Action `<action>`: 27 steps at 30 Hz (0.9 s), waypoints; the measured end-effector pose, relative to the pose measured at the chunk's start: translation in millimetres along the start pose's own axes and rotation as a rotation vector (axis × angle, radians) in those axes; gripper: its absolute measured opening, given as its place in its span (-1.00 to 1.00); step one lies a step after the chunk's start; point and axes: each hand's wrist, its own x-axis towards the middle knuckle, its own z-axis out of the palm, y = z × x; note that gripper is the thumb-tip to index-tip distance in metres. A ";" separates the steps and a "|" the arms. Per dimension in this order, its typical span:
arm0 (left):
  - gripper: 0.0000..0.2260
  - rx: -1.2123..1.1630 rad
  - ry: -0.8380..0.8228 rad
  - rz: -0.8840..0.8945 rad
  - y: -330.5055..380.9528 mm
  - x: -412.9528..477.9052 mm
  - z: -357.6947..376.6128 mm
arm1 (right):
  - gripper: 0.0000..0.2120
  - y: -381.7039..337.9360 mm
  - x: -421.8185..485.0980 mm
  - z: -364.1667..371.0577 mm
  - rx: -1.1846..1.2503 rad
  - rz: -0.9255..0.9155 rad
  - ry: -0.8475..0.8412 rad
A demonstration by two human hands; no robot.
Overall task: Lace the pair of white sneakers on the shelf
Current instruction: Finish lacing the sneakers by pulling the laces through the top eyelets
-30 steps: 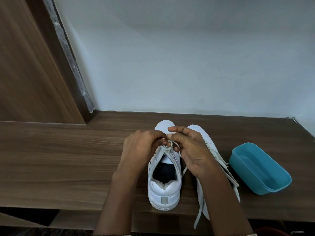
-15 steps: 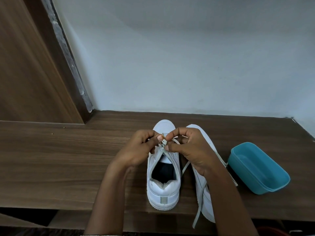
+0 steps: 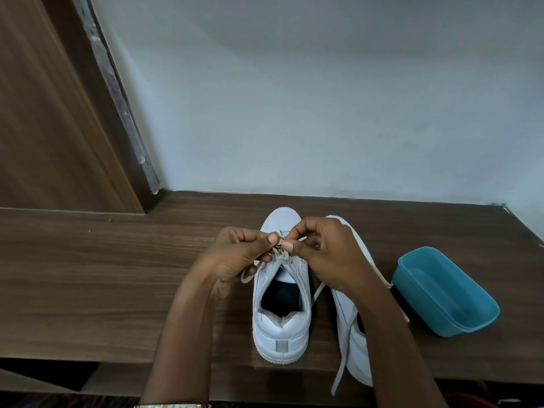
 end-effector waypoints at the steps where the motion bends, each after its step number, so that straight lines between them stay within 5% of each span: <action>1: -0.73 -0.047 -0.003 -0.026 -0.1 0.0 -1.5 | -0.93 0.1 0.0 0.8 0.002 -0.007 -0.004; 7: -0.77 -0.222 0.000 -0.101 0.6 -1.3 1.5 | -0.94 5.0 1.0 2.1 0.014 -0.042 -0.009; 15: -0.85 -0.070 0.126 -0.031 1.3 0.3 6.5 | -0.92 5.7 -0.2 -0.8 0.105 -0.014 -0.040; 27: -0.71 0.226 0.239 0.064 5.3 -2.3 3.3 | -0.91 12.4 -7.0 -11.1 0.178 0.048 -0.071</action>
